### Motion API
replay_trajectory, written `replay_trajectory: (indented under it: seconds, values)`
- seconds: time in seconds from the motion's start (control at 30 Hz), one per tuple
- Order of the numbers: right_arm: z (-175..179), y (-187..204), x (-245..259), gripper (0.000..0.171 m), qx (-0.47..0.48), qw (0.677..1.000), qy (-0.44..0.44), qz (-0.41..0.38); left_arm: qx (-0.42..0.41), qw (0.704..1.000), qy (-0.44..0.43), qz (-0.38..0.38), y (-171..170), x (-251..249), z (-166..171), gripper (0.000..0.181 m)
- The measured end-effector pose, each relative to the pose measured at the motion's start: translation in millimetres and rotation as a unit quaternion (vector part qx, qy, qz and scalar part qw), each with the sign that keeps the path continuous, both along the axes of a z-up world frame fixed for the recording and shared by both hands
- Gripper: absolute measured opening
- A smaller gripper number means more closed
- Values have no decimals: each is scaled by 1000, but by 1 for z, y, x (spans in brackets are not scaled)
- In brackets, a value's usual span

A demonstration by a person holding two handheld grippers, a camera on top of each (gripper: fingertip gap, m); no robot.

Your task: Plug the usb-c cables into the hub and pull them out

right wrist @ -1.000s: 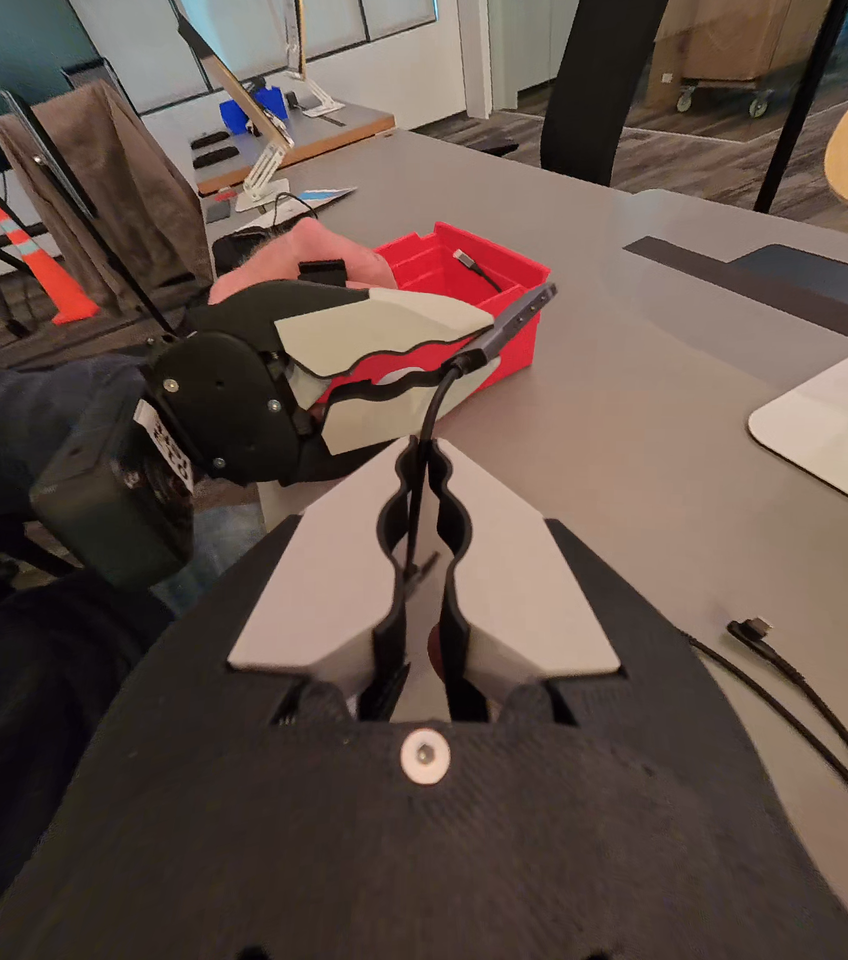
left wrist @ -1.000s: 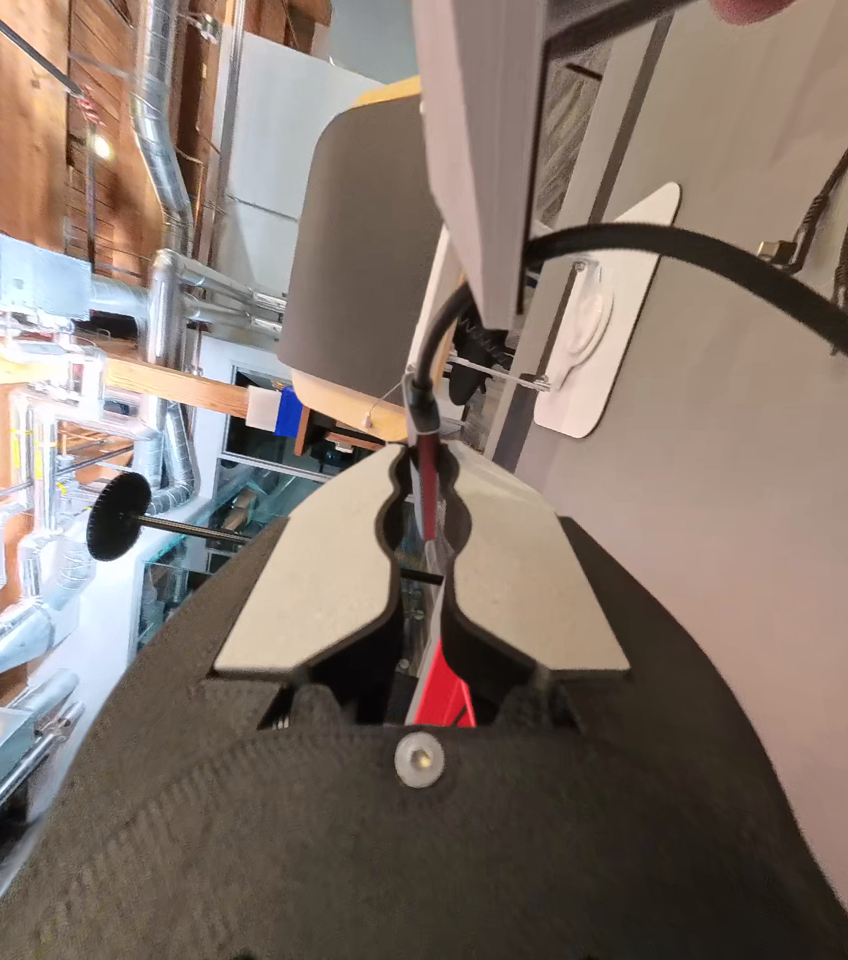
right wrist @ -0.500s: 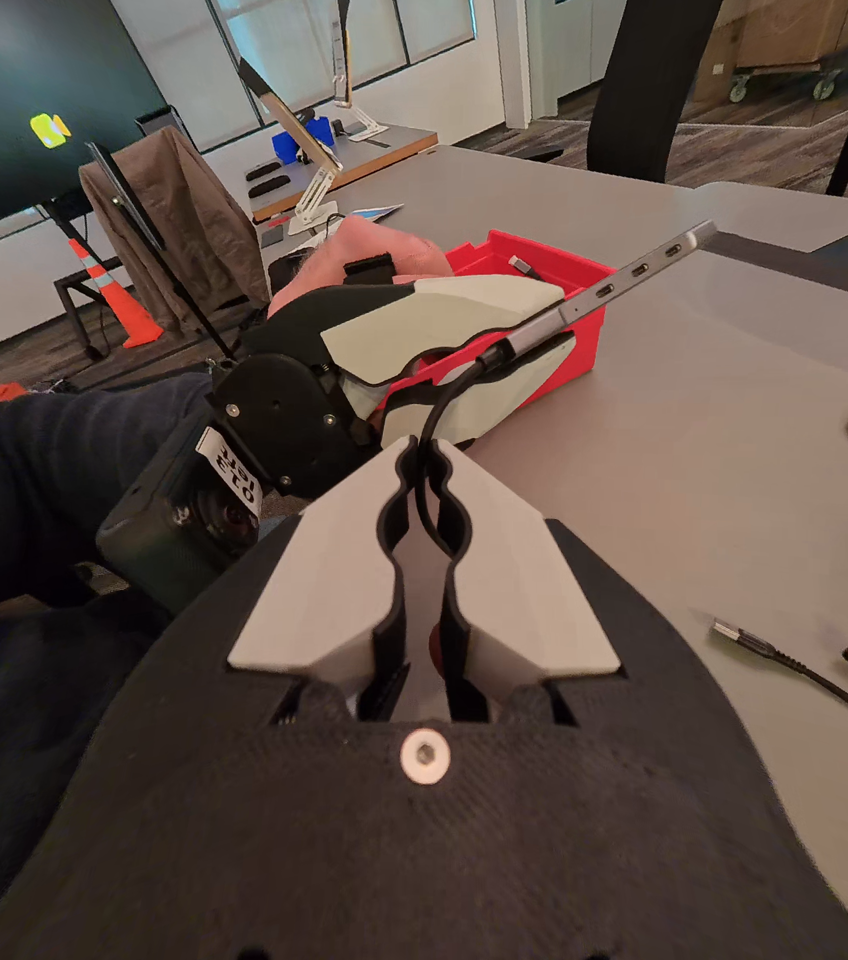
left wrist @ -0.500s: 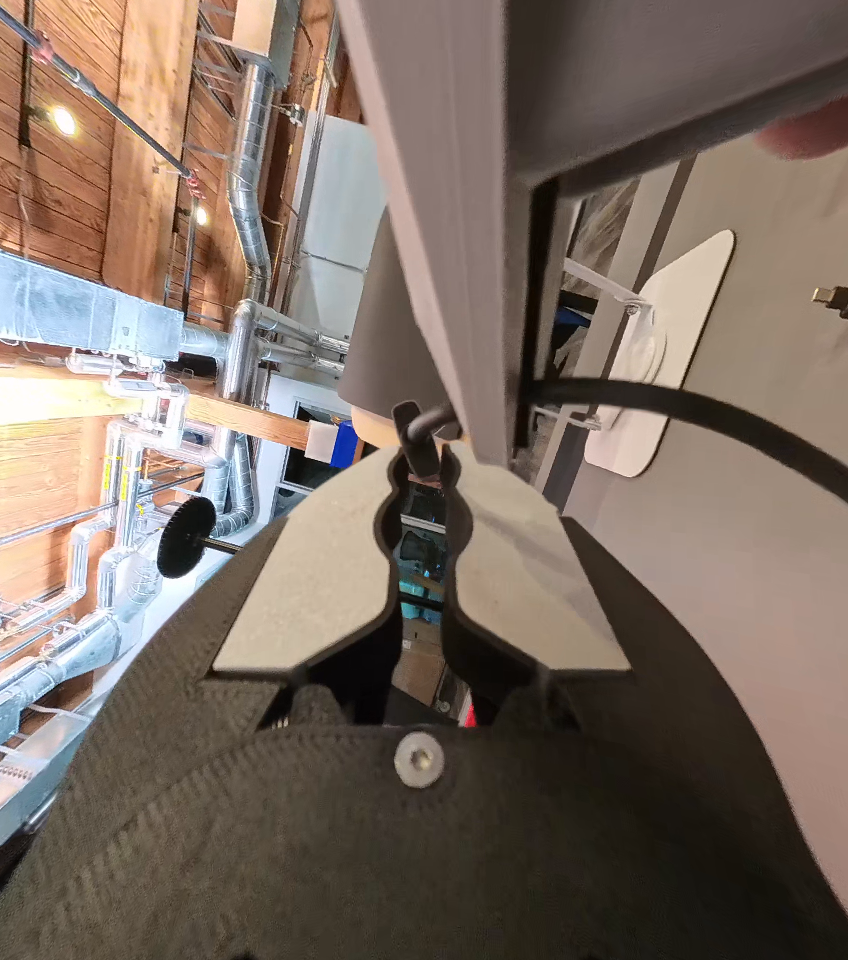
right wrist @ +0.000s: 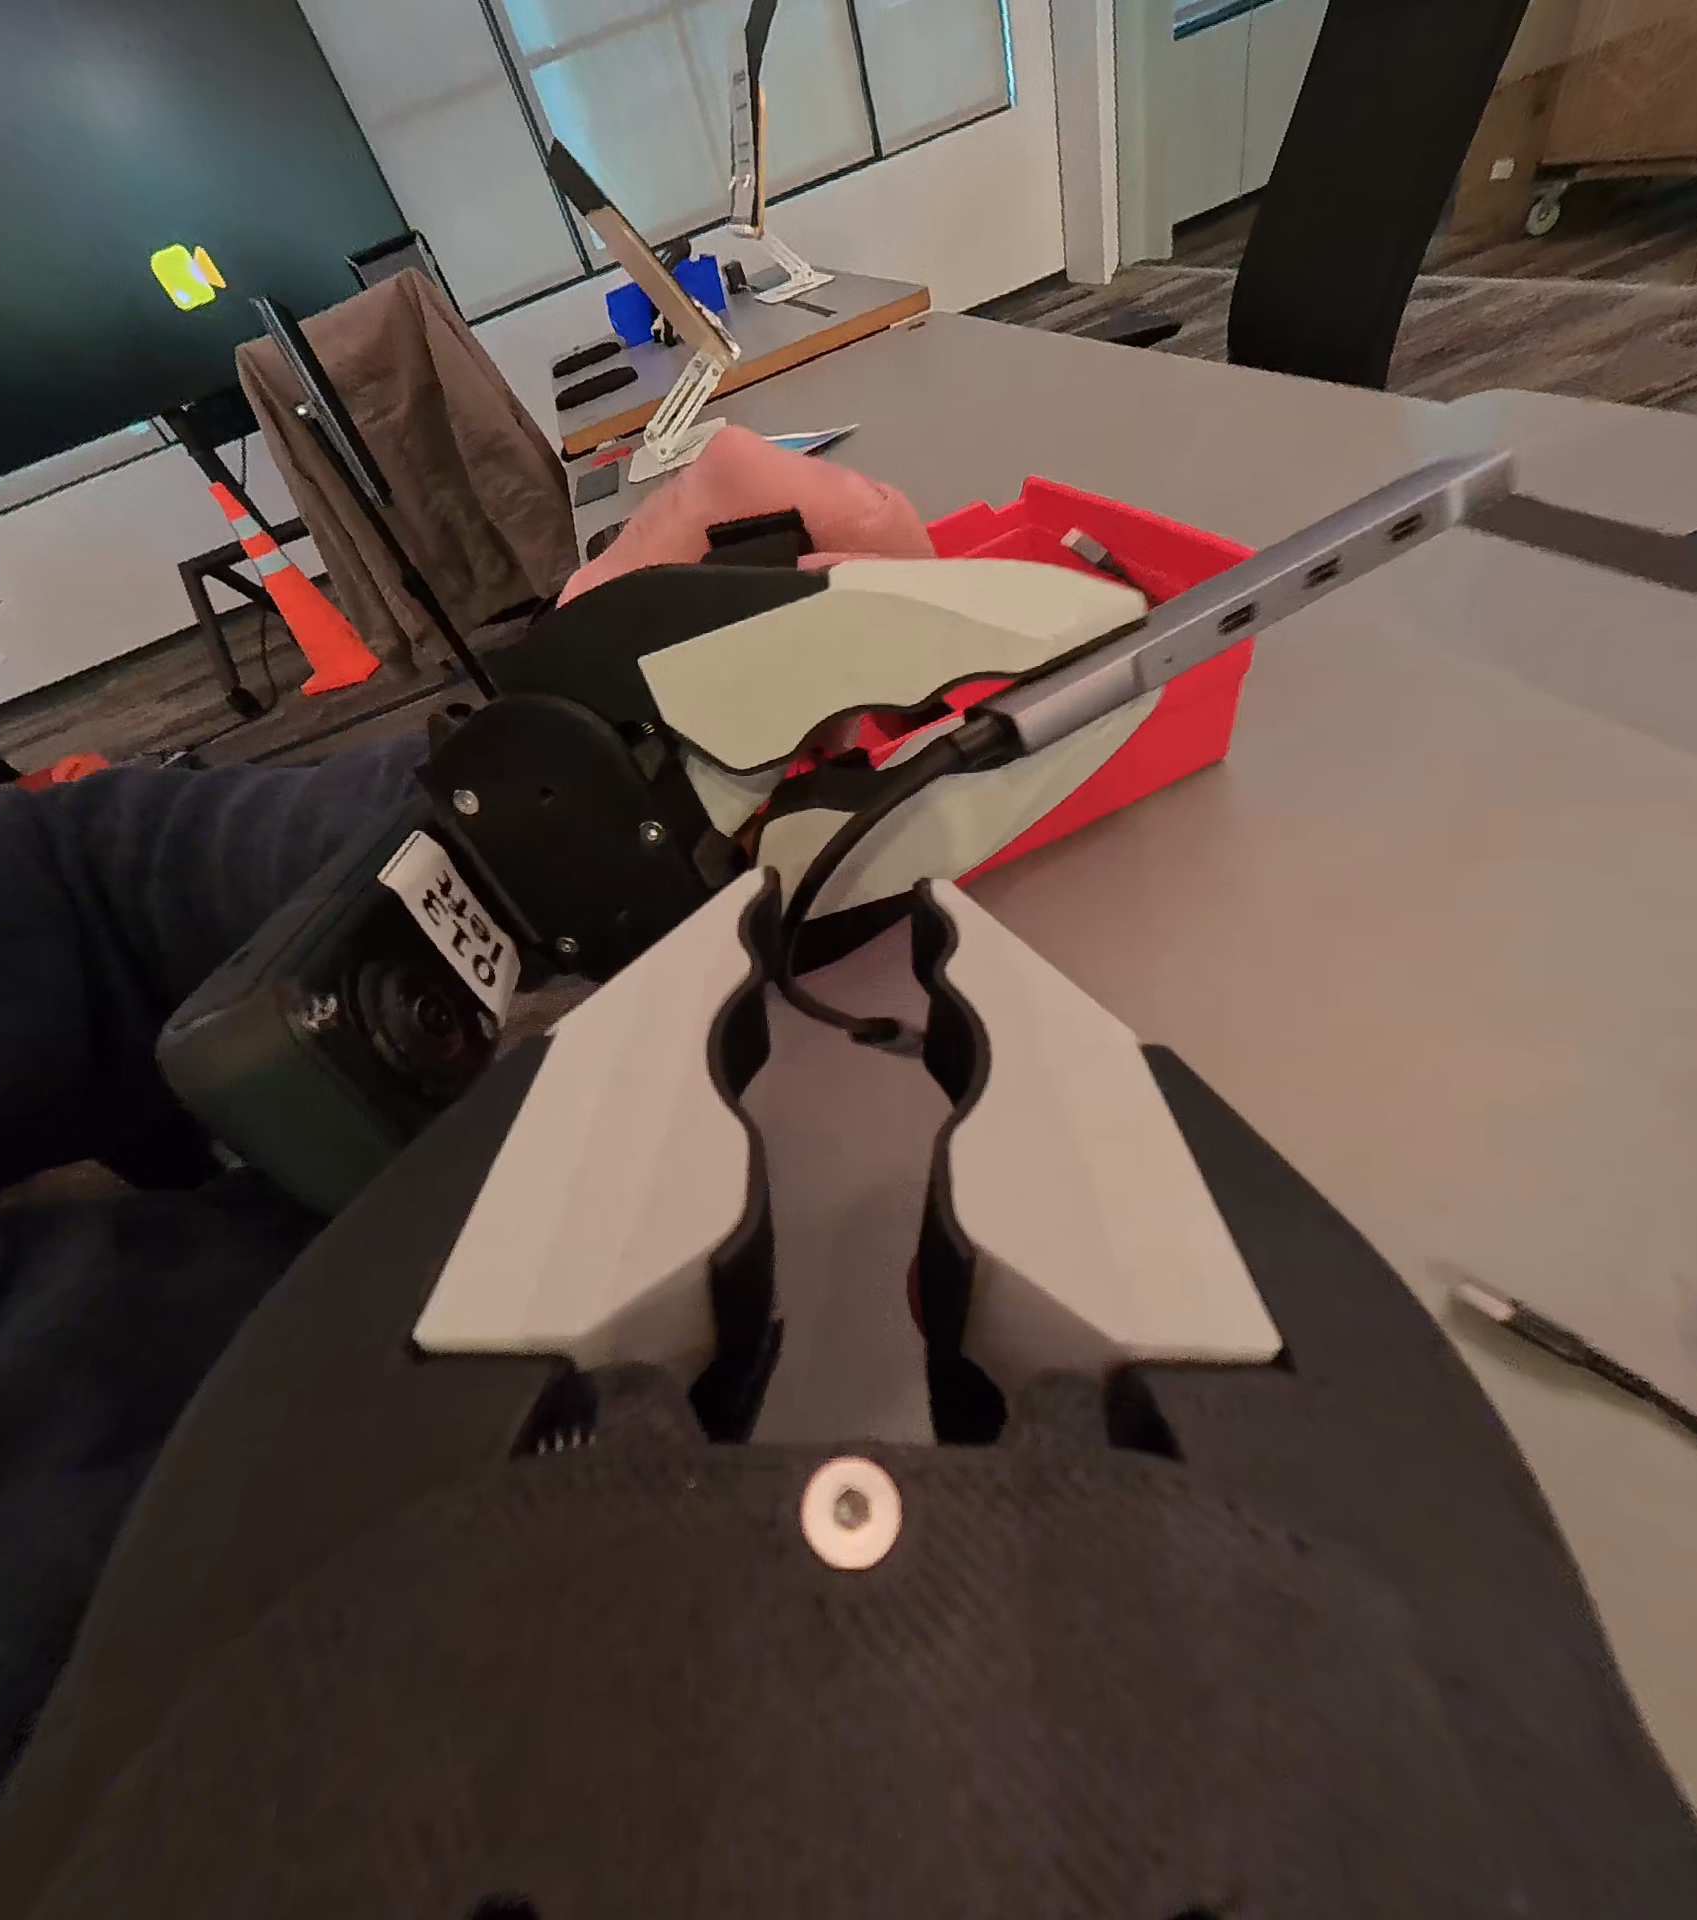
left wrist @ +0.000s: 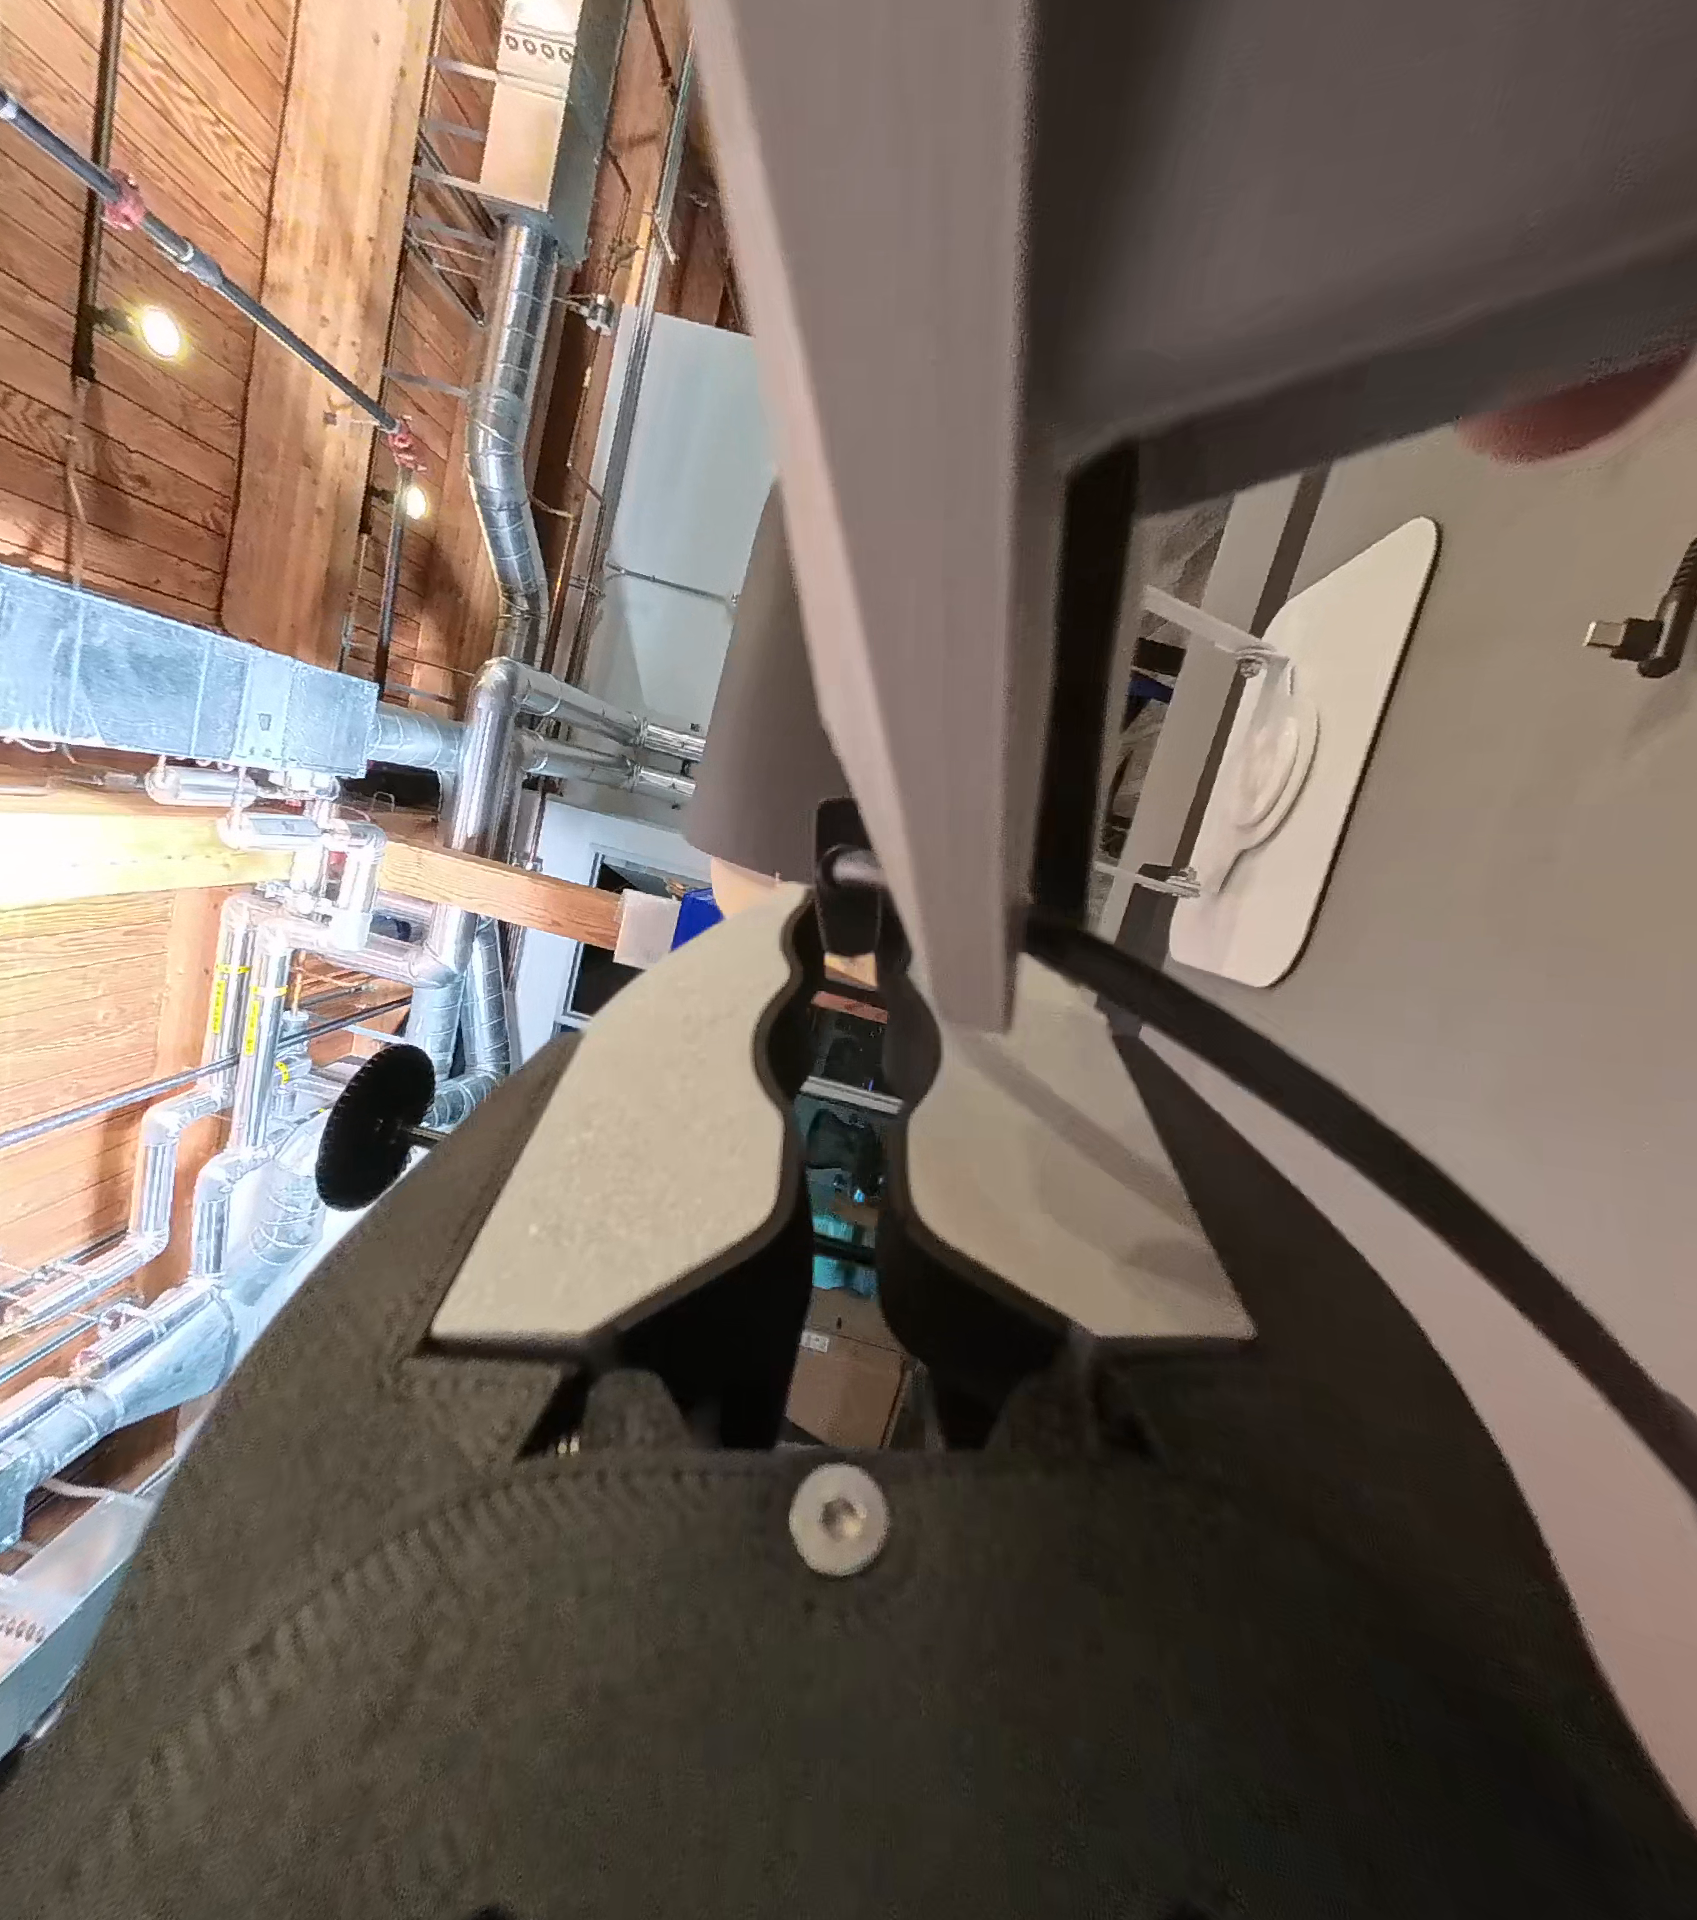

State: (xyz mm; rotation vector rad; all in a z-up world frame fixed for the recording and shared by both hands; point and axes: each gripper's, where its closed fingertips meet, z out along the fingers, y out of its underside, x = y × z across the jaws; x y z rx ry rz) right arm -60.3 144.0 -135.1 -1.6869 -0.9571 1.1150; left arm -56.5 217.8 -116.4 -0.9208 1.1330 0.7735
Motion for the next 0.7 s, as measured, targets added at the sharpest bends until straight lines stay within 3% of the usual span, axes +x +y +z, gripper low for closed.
replay_trajectory:
  seconds: [0.07,0.27,0.33,0.5,0.6,0.7]
  values:
    - [7,8,8,30,36,999,1,-12,-12,1000,1,-14,-2,1,-1,8]
    - [32,40,34,22,252,962,-77,-71,-66,996,18,-51,-10,6,-1,9]
    - [31,49,35,22,341,926,-141,-80,-92,992,30,-80,-17,12,-2,9]
    - [21,66,29,22,562,763,-312,-69,-117,985,60,-113,-33,19,2,9]
    - [21,61,17,8,602,735,-308,-51,-117,983,63,-125,-41,22,7,9]
    - [23,60,14,8,603,737,-300,-55,-119,983,61,-127,-42,20,10,9]
